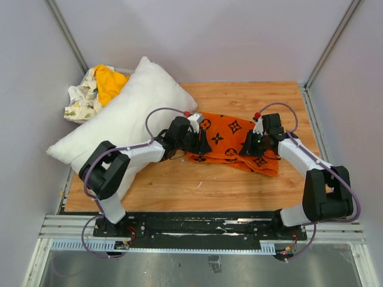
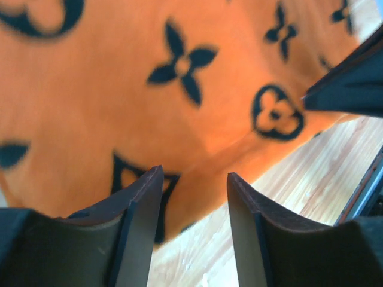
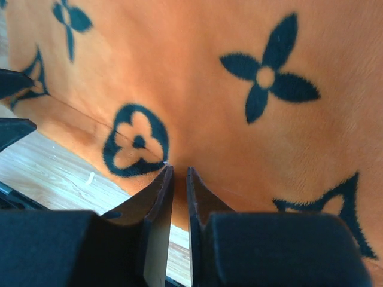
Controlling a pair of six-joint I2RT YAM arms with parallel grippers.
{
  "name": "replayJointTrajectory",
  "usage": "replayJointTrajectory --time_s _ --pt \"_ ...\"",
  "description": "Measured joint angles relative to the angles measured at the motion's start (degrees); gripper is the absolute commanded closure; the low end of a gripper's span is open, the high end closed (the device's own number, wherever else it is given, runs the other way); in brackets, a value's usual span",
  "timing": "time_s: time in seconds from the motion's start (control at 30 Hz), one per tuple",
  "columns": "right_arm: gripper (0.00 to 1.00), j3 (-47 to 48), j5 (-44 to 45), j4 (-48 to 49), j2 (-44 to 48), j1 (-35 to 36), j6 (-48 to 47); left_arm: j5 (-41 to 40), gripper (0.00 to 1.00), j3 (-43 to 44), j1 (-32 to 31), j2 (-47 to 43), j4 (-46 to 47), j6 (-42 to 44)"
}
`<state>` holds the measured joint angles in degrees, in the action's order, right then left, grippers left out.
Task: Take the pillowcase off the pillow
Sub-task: Fold the pillowcase at the center of the board.
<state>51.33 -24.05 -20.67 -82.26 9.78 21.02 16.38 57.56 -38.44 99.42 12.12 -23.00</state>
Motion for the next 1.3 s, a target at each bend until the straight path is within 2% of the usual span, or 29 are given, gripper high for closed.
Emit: replayJointTrajectory --time_s 0.03,0.2,0.33,0.43,0.57,0.73,0.83,1.1,1.3 --pt "0.84 -1.2 -0.2 0.4 0.2 0.0 0.0 -0.2 0.38 -1.9 0.0 -0.4 -0.3 0.0" --pt "0.84 -5.5 -1.4 2.0 -1.1 0.0 -0.3 -1.4 0.34 -9.0 2.4 -2.5 -1.9 0.2" --pt "0.8 -7.2 -2.6 3.6 -2.8 0.0 -0.3 -4.2 0.16 -12.6 8.2 -5.7 -4.9 0.9" --pt "0.73 -7.3 -3.0 4.2 -2.7 0.0 -0.3 -5.9 0.13 -14.1 11.0 -11.7 -7.2 1.2" --pt "0.64 -7.0 -3.7 4.2 -2.7 0.0 -0.5 -3.6 0.13 -12.9 11.1 -16.3 -7.3 0.3" --pt "0.35 -6.7 -4.2 3.9 -2.3 0.0 -0.3 -0.1 0.13 -15.0 11.1 -14.8 -6.0 -3.1" --pt "0.26 -6.6 -3.8 2.8 0.0 0.0 -0.3 1.2 0.13 -17.6 11.1 -13.3 -6.0 -4.7" --pt "0.22 -5.0 -0.9 0.2 5.9 0.0 -0.5 9.0 0.21 -19.7 11.1 -7.4 1.8 -10.2" --pt "0.21 -4.8 0.2 -1.0 6.8 0.0 -0.6 12.1 0.39 -19.6 11.1 -3.1 8.4 -12.9"
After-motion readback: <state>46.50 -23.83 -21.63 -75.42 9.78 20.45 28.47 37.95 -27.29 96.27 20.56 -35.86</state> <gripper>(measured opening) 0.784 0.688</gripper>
